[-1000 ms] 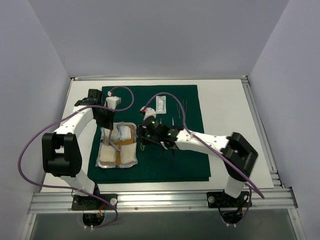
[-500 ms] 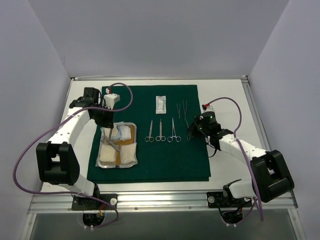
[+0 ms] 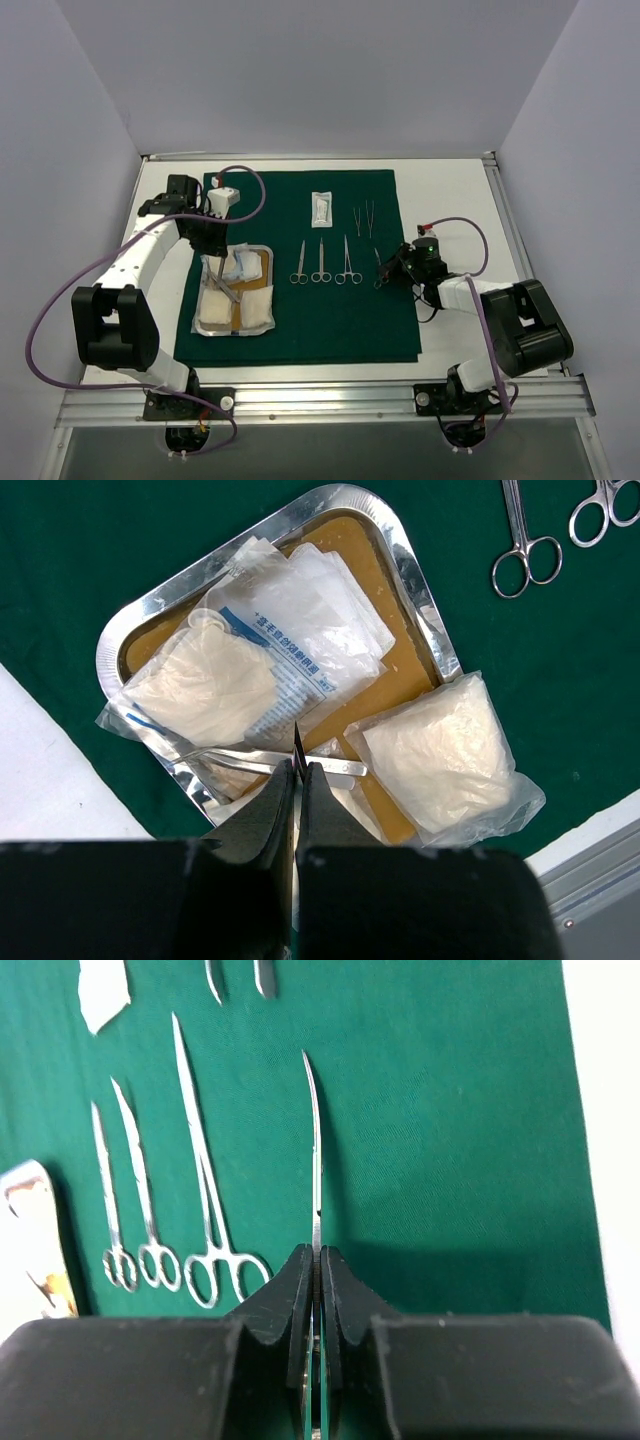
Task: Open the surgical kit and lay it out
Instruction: Place the medical item in the surgical kit.
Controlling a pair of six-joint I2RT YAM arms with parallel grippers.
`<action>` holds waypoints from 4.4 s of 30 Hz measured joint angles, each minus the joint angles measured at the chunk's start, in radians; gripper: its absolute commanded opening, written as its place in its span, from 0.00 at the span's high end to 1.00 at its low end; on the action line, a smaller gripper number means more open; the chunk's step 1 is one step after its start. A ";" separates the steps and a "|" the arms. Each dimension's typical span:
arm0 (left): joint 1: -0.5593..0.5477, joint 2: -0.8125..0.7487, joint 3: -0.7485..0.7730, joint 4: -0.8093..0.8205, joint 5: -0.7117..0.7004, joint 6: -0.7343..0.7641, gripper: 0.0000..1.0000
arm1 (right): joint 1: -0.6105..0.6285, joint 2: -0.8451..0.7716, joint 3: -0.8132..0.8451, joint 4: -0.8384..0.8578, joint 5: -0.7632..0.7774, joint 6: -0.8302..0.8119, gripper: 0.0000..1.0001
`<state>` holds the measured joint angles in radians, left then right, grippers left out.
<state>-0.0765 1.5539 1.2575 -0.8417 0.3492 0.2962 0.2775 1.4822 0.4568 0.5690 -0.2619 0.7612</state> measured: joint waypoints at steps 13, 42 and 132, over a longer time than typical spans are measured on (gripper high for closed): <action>0.000 0.000 0.001 -0.002 0.002 -0.001 0.98 | -0.010 0.106 -0.016 0.200 0.031 0.096 1.00; 0.000 -0.024 0.034 -0.039 0.022 0.000 0.98 | 0.033 0.077 0.160 -0.151 0.227 -0.019 0.56; 0.059 -0.097 0.163 -0.023 0.229 -0.227 0.05 | 0.258 0.655 1.012 -0.577 0.444 -0.411 0.97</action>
<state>-0.0174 1.4574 1.4204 -0.8646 0.5781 0.0692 0.5354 2.1368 1.4693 -0.0078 0.1822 0.3504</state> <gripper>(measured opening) 0.946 0.028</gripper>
